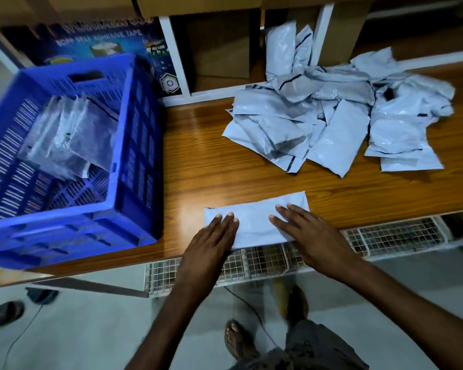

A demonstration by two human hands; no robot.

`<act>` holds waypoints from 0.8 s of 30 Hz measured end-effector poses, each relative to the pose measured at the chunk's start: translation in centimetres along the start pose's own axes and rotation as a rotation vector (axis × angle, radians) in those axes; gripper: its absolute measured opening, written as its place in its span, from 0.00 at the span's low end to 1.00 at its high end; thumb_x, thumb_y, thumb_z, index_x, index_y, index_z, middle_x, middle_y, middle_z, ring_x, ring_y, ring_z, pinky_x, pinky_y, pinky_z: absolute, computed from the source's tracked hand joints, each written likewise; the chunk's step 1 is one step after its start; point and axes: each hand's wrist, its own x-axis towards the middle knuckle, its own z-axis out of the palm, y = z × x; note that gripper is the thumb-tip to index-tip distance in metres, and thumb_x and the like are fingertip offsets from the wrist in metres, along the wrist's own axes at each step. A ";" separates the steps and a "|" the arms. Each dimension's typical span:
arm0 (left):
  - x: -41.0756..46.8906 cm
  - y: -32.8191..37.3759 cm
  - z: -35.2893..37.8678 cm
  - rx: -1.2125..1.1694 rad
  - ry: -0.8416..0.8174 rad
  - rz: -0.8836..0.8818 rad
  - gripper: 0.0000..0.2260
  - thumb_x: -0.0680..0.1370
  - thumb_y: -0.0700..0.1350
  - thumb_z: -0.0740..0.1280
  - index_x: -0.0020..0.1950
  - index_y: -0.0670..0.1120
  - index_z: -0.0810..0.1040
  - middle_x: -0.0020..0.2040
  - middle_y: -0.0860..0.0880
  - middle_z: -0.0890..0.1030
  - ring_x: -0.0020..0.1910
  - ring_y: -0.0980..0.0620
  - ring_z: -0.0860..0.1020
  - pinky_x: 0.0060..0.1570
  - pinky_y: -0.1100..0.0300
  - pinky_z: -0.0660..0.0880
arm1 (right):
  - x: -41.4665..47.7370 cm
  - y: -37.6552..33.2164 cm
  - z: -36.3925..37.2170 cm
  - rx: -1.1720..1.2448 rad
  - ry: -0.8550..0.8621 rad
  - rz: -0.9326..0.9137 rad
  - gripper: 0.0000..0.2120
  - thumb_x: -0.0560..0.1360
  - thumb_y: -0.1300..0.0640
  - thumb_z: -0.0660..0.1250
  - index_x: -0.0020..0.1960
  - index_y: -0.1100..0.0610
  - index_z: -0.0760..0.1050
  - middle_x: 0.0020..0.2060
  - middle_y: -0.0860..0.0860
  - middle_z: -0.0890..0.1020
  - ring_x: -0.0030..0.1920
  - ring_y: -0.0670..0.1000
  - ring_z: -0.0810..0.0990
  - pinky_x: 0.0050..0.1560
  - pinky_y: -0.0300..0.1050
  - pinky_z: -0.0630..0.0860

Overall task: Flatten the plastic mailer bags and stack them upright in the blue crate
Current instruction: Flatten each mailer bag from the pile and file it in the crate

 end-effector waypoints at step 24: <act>5.8 1.5 0.6 0.007 0.106 -0.298 0.29 0.85 0.57 0.44 0.82 0.45 0.64 0.82 0.47 0.63 0.81 0.45 0.59 0.77 0.48 0.58 | 9.1 -3.9 0.8 0.000 0.021 0.177 0.28 0.85 0.40 0.46 0.83 0.49 0.53 0.82 0.51 0.52 0.82 0.54 0.48 0.79 0.58 0.47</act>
